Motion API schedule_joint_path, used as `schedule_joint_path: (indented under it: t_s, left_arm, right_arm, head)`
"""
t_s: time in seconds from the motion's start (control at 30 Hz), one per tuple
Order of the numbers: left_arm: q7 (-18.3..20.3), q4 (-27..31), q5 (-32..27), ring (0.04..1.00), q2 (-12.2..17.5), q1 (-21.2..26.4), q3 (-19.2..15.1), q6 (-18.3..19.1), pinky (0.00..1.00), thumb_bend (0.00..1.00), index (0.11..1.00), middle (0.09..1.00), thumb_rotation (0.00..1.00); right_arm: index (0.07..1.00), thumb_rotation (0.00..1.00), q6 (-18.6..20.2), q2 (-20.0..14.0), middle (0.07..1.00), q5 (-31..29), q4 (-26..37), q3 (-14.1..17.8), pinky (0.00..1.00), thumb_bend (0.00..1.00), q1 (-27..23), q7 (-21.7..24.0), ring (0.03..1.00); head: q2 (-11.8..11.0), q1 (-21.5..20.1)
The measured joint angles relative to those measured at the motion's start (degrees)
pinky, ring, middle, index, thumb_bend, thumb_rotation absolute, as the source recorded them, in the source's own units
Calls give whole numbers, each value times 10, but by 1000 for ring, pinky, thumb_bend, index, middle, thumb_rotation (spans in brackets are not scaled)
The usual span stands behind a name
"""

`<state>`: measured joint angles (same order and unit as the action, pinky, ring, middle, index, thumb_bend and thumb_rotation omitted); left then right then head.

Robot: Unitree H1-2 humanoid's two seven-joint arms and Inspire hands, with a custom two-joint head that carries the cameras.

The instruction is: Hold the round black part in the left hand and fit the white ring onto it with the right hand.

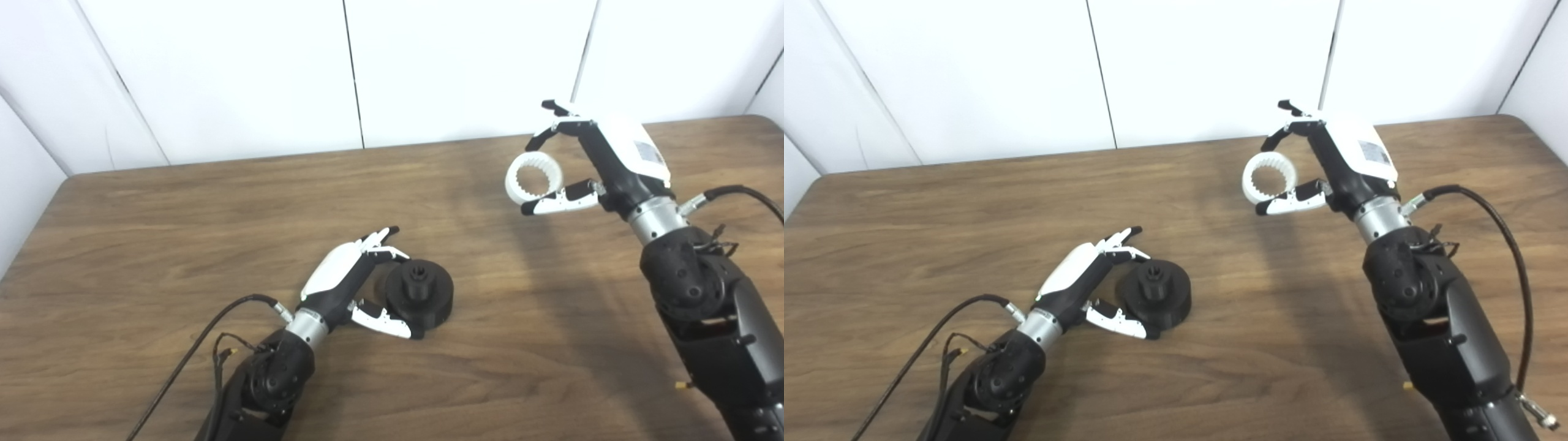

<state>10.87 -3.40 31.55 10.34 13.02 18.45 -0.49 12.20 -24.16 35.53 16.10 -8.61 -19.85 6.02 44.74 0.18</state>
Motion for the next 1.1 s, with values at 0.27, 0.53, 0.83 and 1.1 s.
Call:
schedule_joint_path:
  t_s: [0.27,0.53,0.83,1.1]
  left_arm:
    - [0,0,0,1000,-1,0,0,0,1000,982,594,1000,326]
    - [1,0,0,1000,-2,1,0,2,1000,983,597,1000,326]
    - [1,0,1,1000,-5,2,1,5,1000,984,596,1000,326]
    - [1,0,2,1000,-6,3,2,9,1000,980,594,1000,318]
  right_arm:
    - [495,153,-12,15,883,-3,6,-4,829,518,3,10,850]
    - [495,158,-15,22,885,0,51,-35,907,517,13,59,880]
    - [495,158,-17,55,891,8,65,-54,956,516,32,89,887]
    - [496,159,-21,82,897,11,73,-68,913,516,32,93,888]
  head:
    - [3,-1]
    - [5,-1]
    - [5,5]
    - [9,10]
